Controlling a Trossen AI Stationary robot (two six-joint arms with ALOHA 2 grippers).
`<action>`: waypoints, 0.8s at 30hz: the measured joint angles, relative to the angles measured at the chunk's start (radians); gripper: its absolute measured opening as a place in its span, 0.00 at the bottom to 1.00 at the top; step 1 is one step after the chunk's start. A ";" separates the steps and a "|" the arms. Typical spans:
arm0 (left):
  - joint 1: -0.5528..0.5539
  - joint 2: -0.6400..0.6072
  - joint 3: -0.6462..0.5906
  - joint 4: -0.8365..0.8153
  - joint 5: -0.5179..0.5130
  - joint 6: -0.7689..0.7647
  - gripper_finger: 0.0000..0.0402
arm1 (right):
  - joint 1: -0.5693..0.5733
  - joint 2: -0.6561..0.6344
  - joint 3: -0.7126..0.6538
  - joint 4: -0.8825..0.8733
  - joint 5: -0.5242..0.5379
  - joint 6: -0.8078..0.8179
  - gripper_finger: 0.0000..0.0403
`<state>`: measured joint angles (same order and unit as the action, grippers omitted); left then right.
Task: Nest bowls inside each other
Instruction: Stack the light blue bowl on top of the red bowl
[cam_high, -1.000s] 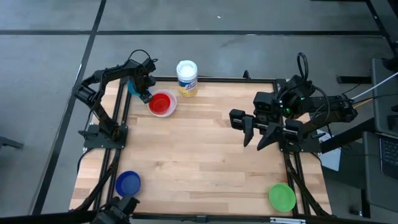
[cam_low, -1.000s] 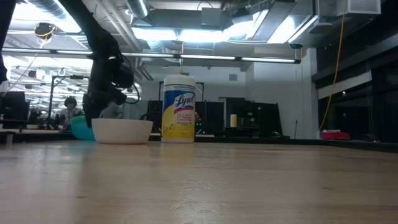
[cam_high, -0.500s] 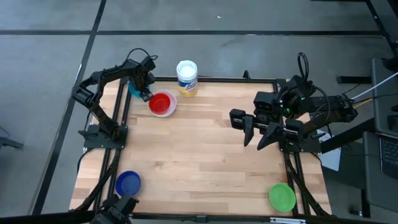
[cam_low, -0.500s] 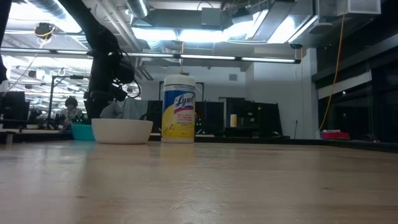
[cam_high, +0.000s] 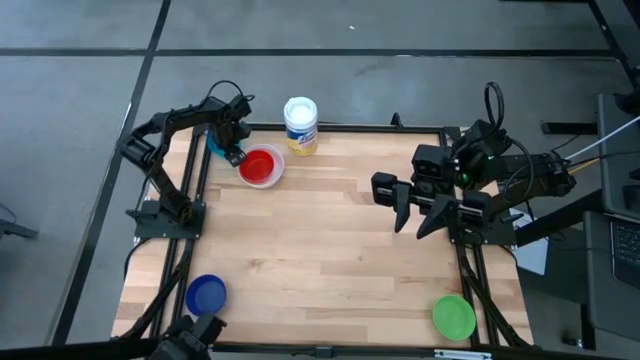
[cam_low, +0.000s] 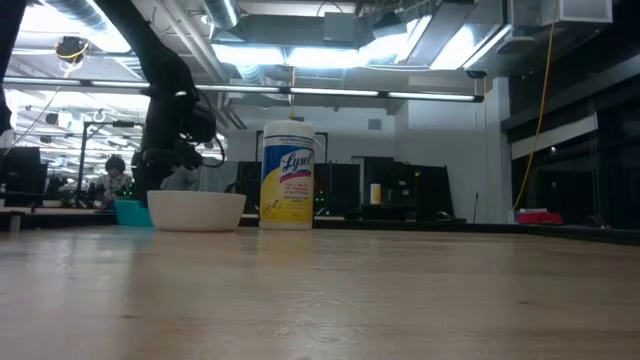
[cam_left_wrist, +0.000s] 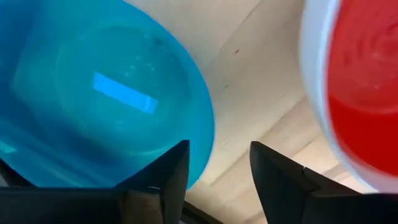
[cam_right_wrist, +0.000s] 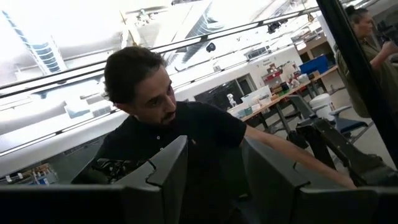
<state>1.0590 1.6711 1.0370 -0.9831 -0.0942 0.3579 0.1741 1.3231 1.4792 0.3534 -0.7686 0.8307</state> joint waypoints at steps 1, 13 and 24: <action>-0.005 0.007 0.000 0.002 -0.016 -0.007 0.39 | 0.000 0.000 0.000 0.001 0.003 0.000 0.39; -0.020 -0.005 0.001 -0.007 -0.041 -0.092 0.01 | 0.030 0.000 0.000 0.007 0.011 0.004 0.38; -0.258 -0.315 0.146 -0.282 0.004 -0.157 0.01 | 0.046 -0.012 0.000 0.006 -0.035 -0.059 0.35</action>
<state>0.8006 1.3560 1.1833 -1.2649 -0.0903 0.2007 0.2199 1.3113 1.4792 0.3599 -0.8040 0.7716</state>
